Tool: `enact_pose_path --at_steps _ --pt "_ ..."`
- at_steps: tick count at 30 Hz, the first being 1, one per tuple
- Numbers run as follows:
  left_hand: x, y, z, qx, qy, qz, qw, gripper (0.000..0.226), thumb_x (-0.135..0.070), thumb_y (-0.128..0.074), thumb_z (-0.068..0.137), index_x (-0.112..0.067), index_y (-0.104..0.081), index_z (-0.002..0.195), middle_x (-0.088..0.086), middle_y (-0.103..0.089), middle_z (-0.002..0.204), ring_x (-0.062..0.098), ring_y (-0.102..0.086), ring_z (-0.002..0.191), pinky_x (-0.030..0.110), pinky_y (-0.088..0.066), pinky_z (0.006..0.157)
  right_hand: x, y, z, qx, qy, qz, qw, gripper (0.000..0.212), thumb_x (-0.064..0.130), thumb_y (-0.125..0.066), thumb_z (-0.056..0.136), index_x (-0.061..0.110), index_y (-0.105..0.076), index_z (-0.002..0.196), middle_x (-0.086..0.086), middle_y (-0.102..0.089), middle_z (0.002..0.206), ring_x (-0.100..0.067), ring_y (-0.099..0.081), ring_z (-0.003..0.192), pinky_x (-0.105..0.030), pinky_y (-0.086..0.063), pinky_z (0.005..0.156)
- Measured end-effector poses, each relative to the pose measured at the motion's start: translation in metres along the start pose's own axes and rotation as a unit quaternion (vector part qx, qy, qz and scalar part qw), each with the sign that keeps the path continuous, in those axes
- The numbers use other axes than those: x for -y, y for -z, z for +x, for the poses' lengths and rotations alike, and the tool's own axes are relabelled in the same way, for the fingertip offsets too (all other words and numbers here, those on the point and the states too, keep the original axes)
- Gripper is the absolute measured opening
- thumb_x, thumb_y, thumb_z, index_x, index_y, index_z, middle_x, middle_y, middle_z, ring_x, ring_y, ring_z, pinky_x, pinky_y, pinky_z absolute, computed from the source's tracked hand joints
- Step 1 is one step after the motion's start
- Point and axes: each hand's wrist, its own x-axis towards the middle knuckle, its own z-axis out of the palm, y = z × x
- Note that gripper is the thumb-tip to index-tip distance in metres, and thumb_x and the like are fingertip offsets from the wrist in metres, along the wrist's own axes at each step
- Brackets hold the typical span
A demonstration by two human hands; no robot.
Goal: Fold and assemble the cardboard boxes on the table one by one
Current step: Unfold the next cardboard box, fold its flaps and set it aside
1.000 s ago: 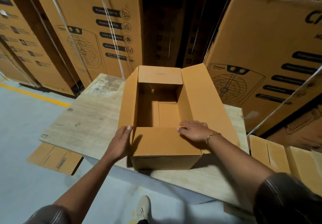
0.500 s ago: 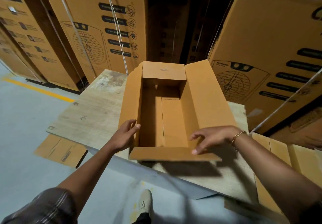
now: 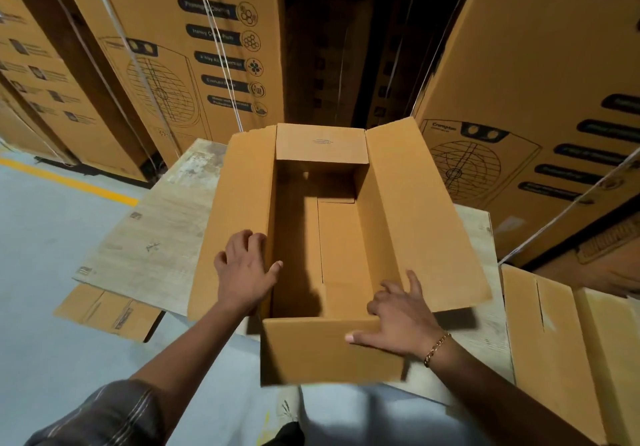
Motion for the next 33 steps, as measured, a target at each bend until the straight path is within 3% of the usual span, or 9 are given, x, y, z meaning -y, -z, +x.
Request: enact_pose_path --at_steps 4,7,12,16,22,25,27,30,33 --pt "-0.007 -0.005 0.055 0.056 -0.025 0.049 0.997 0.086 -0.063 -0.044 0.097 -0.019 -0.011 0.162 0.01 -0.001 0.17 0.03 0.002 0.157 0.057 -0.006 0.123 0.006 0.028 0.048 0.025 -0.005 0.158 0.987 0.092 0.097 -0.006 0.073 0.035 -0.068 0.102 0.015 -0.065 0.122 -0.011 -0.034 0.14 -0.055 0.002 0.118" --pt "-0.013 -0.006 0.1 0.077 -0.014 0.053 0.995 0.09 -0.064 -0.042 0.097 -0.018 0.0 0.163 0.01 0.008 0.17 0.031 0.006 0.157 0.06 -0.006 0.123 0.004 0.057 0.107 0.026 -0.044 0.346 0.937 0.075 0.089 -0.023 0.082 0.037 -0.062 0.118 0.019 -0.06 0.12 -0.009 -0.053 0.121 -0.044 -0.033 0.107" --pt "-0.027 -0.014 0.128 0.075 0.052 -0.038 0.995 0.096 -0.045 -0.062 0.096 -0.021 0.004 0.161 0.006 0.001 0.17 0.031 -0.009 0.156 0.062 -0.026 0.119 -0.003 0.096 0.219 0.025 -0.137 0.725 0.674 0.019 0.037 -0.055 0.099 0.027 -0.06 0.114 0.0 -0.066 0.127 -0.017 -0.065 0.11 -0.045 -0.047 0.105" --pt "-0.022 -0.017 0.128 0.069 0.05 -0.033 0.996 0.103 -0.033 -0.068 0.092 -0.022 0.007 0.16 0.006 -0.001 0.17 0.028 -0.012 0.155 0.06 -0.029 0.119 -0.012 0.109 0.278 -0.057 -0.189 0.846 0.495 0.018 0.024 -0.055 0.1 0.019 -0.06 0.116 -0.005 -0.068 0.126 -0.023 -0.068 0.109 -0.047 -0.047 0.105" --pt "-0.023 -0.021 0.129 0.07 0.048 -0.065 0.994 0.101 -0.026 -0.065 0.092 -0.021 0.007 0.161 0.005 0.001 0.17 0.026 -0.008 0.156 0.056 -0.027 0.121 -0.026 0.156 0.313 -0.331 -0.204 0.683 0.618 0.016 0.032 -0.057 0.095 0.026 -0.066 0.107 0.006 -0.071 0.105 -0.014 -0.067 0.097 -0.022 -0.051 0.07" --pt "-0.022 -0.022 0.129 0.061 0.047 -0.068 0.995 0.099 -0.029 -0.064 0.092 -0.021 0.005 0.162 0.005 -0.001 0.17 0.026 -0.01 0.156 0.055 -0.029 0.12 -0.027 0.148 0.324 -0.135 -0.248 0.775 0.565 0.034 0.045 -0.052 0.097 0.014 -0.066 0.093 -0.003 -0.071 0.082 -0.024 -0.071 0.082 -0.026 -0.046 0.054" --pt "-0.023 -0.023 0.13 0.056 0.046 -0.073 0.995 0.097 -0.03 -0.063 0.092 -0.021 0.004 0.162 0.005 -0.003 0.17 0.026 -0.012 0.155 0.054 -0.03 0.12 -0.016 0.125 0.321 -0.006 -0.24 0.809 0.537 0.04 0.05 -0.051 0.097 0.013 -0.065 0.105 -0.004 -0.073 0.099 -0.024 -0.071 0.091 -0.03 -0.047 0.064" --pt "-0.022 -0.026 0.13 0.057 0.047 -0.078 0.994 0.099 -0.029 -0.064 0.092 -0.022 0.005 0.162 0.003 -0.001 0.17 0.024 -0.011 0.156 0.053 -0.029 0.121 -0.006 0.115 0.322 -0.146 -0.207 0.835 0.489 0.038 0.037 -0.053 0.099 0.016 -0.056 0.131 -0.004 -0.063 0.132 -0.02 -0.066 0.111 -0.037 -0.05 0.081" --pt "-0.026 -0.028 0.13 0.059 0.043 -0.086 0.994 0.102 -0.026 -0.065 0.09 -0.022 0.007 0.161 0.0 0.001 0.17 0.022 -0.009 0.156 0.053 -0.03 0.119 -0.021 0.156 0.339 -0.351 -0.155 0.661 0.645 0.053 0.043 -0.056 0.096 0.031 -0.042 0.145 0.004 -0.046 0.148 -0.017 -0.05 0.13 -0.036 -0.044 0.102"
